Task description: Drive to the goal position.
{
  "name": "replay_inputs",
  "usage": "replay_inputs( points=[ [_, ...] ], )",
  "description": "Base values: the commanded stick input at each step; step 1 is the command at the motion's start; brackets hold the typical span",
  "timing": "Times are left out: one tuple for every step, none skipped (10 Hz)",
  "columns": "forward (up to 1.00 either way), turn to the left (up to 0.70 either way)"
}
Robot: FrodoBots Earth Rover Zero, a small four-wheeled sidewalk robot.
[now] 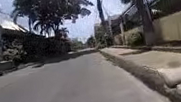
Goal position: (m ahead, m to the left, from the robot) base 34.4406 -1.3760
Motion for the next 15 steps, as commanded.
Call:
replay_inputs(
  points=[
    [1.00,0.00],
    [1.00,0.00],
    [1.00,0.00],
    [1.00,0.00],
    [1.00,0.00],
    [1.00,0.00],
    [1.00,0.00],
    [1.00,0.00],
    [1.00,0.00],
    [1.00,0.00],
    [1.00,0.00],
    [1.00,0.00],
    [1.00,-0.01],
    [1.00,-0.13],
    [1.00,-0.31]
  ],
)
